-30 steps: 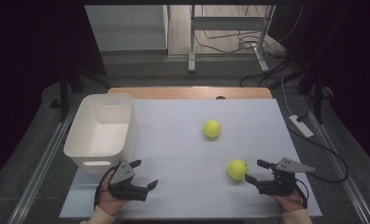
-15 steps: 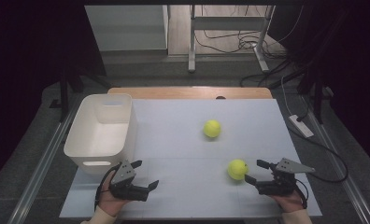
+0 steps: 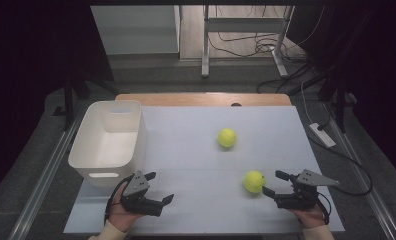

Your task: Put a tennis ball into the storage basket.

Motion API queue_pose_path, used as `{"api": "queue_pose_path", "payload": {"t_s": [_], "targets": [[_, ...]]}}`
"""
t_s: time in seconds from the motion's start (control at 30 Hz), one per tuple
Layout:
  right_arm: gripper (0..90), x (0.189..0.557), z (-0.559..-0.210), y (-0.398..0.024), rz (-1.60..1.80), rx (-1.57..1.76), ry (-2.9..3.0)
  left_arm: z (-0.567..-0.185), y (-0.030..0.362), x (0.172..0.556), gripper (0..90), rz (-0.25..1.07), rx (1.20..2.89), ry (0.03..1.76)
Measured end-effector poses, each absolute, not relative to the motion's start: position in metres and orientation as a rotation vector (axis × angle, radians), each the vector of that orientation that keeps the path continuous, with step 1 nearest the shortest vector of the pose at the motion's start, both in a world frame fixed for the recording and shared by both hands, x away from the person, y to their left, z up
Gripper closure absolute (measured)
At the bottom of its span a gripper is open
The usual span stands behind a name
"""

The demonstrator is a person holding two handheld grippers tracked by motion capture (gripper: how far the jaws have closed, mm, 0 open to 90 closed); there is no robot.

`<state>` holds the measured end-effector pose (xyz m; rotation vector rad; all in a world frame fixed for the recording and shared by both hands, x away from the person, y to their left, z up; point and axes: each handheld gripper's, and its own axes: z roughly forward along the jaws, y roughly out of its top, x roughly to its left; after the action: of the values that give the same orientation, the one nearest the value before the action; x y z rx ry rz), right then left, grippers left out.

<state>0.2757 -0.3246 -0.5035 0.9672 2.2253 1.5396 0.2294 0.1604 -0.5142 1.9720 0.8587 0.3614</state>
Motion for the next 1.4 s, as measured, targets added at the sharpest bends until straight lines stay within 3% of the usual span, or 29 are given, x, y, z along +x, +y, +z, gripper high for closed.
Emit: {"api": "queue_pose_path", "payload": {"t_s": [1.4], "targets": [[14.7,0.275,-0.497,-0.324,1.579,0.940,2.201,-0.491,0.124,0.257,5.3,0.278,2.023,0.766]]}}
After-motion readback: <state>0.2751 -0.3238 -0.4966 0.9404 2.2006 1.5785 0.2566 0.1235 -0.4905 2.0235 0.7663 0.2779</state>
